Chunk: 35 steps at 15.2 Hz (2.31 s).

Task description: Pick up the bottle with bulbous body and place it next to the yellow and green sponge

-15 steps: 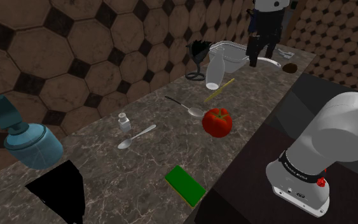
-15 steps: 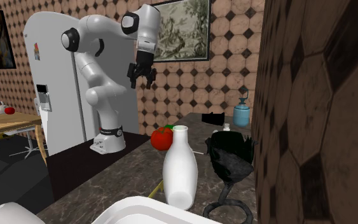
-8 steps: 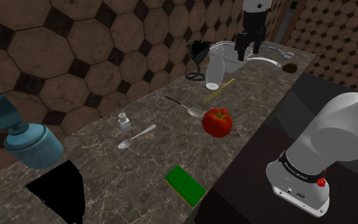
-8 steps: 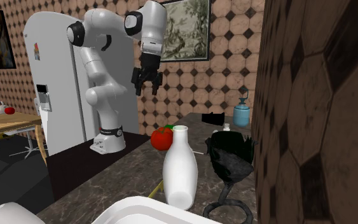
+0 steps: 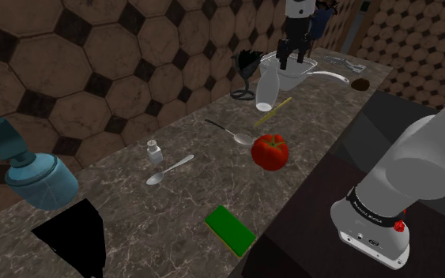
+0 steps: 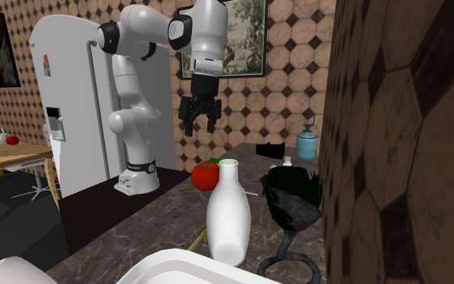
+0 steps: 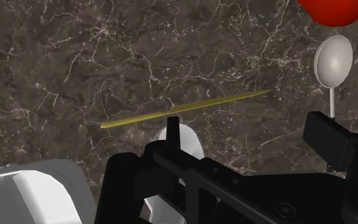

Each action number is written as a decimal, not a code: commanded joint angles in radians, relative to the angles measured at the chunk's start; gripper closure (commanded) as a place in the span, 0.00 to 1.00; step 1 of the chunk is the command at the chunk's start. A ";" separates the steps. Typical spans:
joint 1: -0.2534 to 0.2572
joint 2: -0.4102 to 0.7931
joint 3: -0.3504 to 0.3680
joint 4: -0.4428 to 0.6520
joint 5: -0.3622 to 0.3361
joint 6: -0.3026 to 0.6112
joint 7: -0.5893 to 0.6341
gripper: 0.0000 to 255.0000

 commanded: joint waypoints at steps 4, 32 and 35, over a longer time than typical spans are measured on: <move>-0.020 0.188 -0.041 0.175 0.061 0.026 -0.078 0.00; -0.076 0.456 -0.060 0.362 0.167 0.111 -0.172 1.00; -0.076 0.457 -0.060 0.364 0.167 0.110 -0.172 1.00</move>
